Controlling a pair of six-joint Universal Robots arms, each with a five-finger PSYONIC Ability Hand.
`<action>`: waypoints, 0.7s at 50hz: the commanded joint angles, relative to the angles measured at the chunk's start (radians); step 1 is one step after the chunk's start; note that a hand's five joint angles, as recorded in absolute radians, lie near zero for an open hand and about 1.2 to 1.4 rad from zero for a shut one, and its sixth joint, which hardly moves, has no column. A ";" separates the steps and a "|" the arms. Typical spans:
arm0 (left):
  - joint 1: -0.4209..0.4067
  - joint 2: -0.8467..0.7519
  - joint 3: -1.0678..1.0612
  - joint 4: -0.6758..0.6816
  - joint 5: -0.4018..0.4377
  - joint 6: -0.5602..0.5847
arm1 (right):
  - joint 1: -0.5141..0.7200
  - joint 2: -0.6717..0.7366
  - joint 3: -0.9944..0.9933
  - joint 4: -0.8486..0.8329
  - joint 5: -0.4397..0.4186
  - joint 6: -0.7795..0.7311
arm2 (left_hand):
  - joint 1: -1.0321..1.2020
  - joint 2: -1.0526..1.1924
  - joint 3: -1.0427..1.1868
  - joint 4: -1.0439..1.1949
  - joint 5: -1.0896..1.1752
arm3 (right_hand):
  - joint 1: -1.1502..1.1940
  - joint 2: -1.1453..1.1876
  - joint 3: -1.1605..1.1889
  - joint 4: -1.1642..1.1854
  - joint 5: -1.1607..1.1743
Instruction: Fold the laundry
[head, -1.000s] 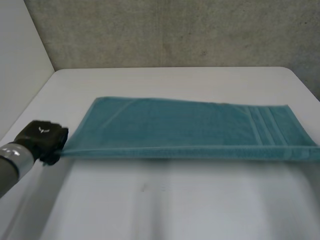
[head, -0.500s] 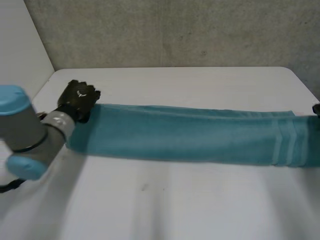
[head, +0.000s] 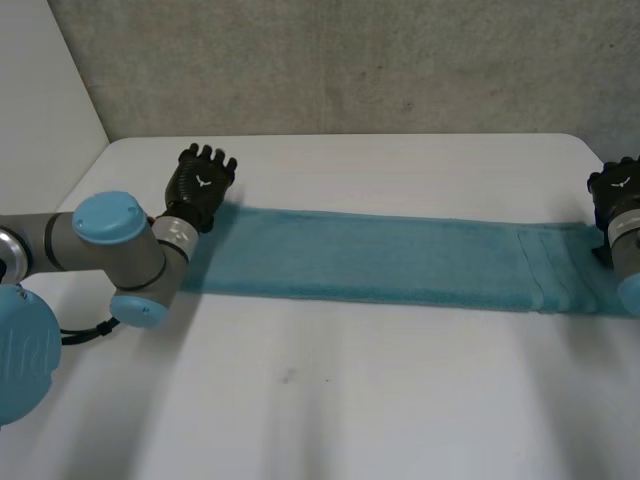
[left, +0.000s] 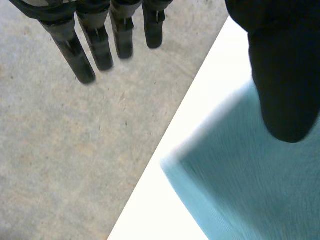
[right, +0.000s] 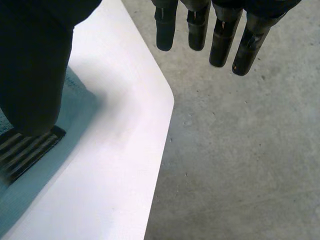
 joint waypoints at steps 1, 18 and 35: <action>-0.021 0.152 -0.164 0.049 -0.012 -0.006 | -0.017 -0.142 0.059 0.005 0.006 0.159 | -0.030 -0.091 -0.103 -0.090 -0.085 | -0.038 -0.059 -0.059 -0.069 -0.086; -0.027 0.598 -0.620 0.020 -0.014 -0.340 | -0.153 -0.490 0.371 0.256 -0.247 0.345 | -0.030 -0.091 -0.103 -0.090 -0.085 | -0.005 -0.026 -0.026 -0.036 -0.052; -0.030 0.623 -0.715 -0.011 -0.012 -0.525 | -0.308 -0.349 0.448 0.218 -0.472 0.304 | -0.030 -0.091 -0.103 -0.090 -0.085 | 0.422 0.400 0.401 0.391 0.374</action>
